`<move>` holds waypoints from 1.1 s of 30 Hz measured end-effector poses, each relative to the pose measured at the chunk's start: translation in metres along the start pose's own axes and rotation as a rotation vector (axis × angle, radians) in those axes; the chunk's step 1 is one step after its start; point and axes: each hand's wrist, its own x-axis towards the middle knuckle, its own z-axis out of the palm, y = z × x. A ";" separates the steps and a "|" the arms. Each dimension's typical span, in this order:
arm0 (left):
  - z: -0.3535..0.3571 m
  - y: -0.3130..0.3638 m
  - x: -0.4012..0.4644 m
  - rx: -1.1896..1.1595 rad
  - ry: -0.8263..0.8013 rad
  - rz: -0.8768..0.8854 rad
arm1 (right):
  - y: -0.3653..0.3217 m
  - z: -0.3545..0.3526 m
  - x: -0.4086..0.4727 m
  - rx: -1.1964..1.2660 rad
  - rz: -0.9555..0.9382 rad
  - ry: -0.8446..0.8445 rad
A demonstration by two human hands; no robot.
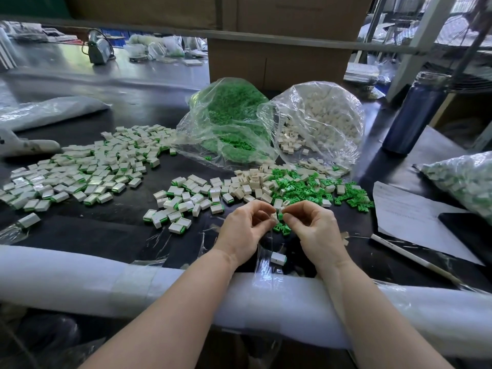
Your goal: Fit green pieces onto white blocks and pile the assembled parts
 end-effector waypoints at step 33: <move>-0.001 0.005 -0.003 -0.127 -0.064 0.038 | 0.001 -0.002 -0.001 0.158 0.050 -0.112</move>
